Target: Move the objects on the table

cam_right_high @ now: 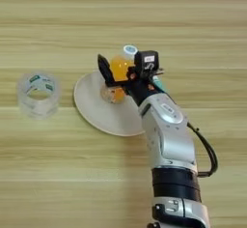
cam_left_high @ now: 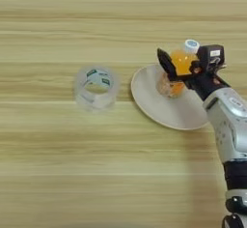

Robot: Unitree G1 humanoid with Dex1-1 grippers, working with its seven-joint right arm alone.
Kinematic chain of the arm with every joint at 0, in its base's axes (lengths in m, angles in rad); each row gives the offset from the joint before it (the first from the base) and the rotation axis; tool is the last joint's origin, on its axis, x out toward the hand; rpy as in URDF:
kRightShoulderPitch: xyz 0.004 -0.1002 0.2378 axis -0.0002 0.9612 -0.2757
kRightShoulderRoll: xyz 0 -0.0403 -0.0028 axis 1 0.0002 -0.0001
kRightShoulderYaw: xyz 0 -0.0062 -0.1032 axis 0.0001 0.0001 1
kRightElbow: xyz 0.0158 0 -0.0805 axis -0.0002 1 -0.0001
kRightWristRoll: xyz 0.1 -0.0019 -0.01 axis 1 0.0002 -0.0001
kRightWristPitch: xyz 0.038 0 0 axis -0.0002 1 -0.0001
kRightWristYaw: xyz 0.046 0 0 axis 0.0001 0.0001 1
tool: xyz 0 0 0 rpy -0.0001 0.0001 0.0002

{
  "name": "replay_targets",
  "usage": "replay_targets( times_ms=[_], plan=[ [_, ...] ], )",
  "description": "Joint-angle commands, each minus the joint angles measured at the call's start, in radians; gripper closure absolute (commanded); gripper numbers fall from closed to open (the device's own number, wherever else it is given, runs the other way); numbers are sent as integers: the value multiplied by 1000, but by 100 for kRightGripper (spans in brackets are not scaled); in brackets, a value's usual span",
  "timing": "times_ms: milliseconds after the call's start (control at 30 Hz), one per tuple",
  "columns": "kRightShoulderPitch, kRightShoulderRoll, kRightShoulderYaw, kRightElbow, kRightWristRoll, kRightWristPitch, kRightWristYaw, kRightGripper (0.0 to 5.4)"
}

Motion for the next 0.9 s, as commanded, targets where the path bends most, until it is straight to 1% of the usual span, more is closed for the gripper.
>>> replay_targets(
  times_ms=[33,333,600,800,900],
  plan=[
    [-49,-40,-18,-58,-7,-13,-12,2],
    [-53,-42,-24,-56,-10,-17,-9,2],
    [-56,-51,-44,-104,-10,-2,-22,2],
    [-77,-85,-74,-158,-11,4,-29,2],
    [-72,-117,-127,-195,1,3,-42,2]
  ],
)
